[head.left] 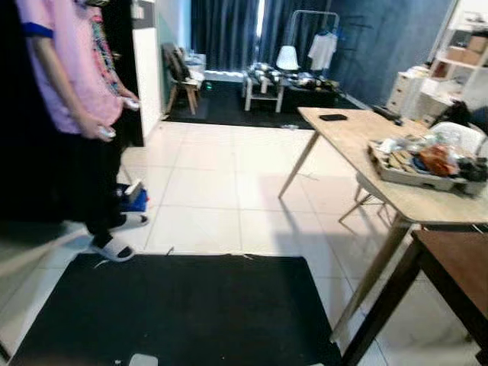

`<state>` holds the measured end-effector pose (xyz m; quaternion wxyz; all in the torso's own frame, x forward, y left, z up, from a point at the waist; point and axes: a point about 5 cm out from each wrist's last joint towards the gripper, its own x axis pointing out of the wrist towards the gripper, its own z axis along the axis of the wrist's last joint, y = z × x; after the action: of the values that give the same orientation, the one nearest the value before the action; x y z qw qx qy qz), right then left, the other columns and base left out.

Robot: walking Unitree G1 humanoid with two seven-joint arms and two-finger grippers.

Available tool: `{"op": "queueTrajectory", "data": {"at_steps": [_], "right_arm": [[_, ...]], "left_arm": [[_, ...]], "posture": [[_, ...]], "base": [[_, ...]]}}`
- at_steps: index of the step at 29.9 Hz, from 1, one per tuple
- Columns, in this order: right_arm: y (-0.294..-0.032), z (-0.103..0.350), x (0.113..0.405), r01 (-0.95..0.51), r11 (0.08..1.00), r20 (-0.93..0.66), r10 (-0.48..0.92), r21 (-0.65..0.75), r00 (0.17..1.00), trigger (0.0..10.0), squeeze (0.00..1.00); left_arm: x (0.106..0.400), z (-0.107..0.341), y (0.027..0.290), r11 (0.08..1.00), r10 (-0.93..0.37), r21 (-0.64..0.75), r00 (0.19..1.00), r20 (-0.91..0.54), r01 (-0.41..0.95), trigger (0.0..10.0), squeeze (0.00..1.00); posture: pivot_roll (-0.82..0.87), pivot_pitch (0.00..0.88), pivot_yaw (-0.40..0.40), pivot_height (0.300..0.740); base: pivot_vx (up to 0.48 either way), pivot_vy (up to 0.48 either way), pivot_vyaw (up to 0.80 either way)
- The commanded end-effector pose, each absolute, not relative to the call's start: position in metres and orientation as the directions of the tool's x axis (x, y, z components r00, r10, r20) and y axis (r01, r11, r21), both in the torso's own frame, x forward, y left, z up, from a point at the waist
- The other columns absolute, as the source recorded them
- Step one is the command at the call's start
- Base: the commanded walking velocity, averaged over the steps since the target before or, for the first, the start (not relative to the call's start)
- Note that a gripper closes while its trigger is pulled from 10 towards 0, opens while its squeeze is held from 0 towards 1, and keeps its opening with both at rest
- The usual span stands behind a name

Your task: Picking trash to rubbish bin

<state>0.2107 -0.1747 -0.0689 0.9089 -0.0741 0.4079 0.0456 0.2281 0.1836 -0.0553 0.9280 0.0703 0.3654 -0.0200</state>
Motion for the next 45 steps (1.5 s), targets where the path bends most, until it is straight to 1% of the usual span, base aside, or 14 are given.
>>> {"op": "queueTrajectory", "data": {"at_steps": [1,45], "right_arm": [[-0.1745,-0.0697,0.2099,-0.131,0.988,-0.753,0.021,-0.087,0.657,10.0,0.00],[-0.1704,-0.0682,0.2125,-0.142,0.987,-0.745,0.041,-0.073,0.666,10.0,0.00]], "left_arm": [[0.2250,-0.0571,0.1842,0.991,0.015,0.106,0.727,-0.686,0.080,10.0,0.00],[0.2246,-0.0573,0.1847,0.992,0.011,0.098,0.726,-0.687,0.078,10.0,0.00]], "posture": [[-0.04,0.069,-0.067,0.740],[-0.03,0.068,-0.073,0.740]], "base": [[0.352,0.000,0.00],[0.351,0.000,0.00]]}}
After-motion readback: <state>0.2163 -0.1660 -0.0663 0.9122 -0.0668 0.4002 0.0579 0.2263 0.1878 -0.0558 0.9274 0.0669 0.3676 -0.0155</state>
